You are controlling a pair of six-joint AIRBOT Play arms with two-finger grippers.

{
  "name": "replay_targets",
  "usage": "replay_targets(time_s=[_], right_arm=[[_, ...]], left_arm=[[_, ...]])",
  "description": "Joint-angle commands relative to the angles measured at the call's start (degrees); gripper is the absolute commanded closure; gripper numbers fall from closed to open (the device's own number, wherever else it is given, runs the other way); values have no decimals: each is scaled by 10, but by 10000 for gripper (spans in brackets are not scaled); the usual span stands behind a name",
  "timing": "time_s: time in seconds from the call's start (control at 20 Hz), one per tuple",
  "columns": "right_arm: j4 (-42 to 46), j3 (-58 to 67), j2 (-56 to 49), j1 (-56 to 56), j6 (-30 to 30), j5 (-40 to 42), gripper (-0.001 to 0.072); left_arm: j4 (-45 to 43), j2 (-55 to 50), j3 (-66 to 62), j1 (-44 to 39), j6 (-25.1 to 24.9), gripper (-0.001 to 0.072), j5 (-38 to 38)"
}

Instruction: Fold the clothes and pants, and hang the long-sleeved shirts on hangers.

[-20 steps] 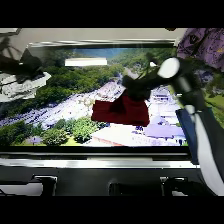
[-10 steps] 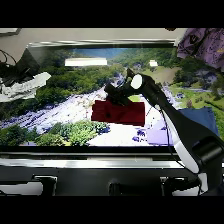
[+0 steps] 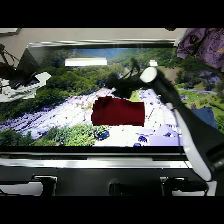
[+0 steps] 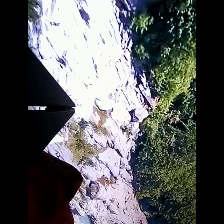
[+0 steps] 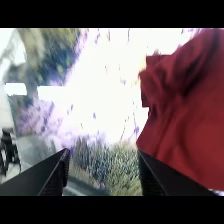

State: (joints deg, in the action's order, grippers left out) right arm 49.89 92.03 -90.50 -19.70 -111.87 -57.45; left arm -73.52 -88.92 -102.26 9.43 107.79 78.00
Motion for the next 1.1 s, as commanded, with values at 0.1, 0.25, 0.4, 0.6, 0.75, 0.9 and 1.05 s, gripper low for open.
replay_targets(time_s=[0.1,0.25,0.4,0.6,0.75,0.9,1.05], right_arm=[[49,0,58,188,119,-174,153],[67,-46,58,299,191,-224,157],[-4,-161,53,362,262,-192,157],[-68,-269,16,346,336,-127,160],[-106,-291,-25,318,370,-89,166],[-142,-291,-66,288,396,-68,179],[-144,-291,-91,257,397,-54,205]], left_arm=[[0,0,1,-2,0,691,-2],[0,0,1,-2,0,692,-2],[0,0,1,-2,0,691,-2],[0,0,1,-2,0,691,-2],[0,0,1,-2,0,691,-2],[0,0,1,-2,0,691,-2],[0,-1,1,-2,0,691,-2]])
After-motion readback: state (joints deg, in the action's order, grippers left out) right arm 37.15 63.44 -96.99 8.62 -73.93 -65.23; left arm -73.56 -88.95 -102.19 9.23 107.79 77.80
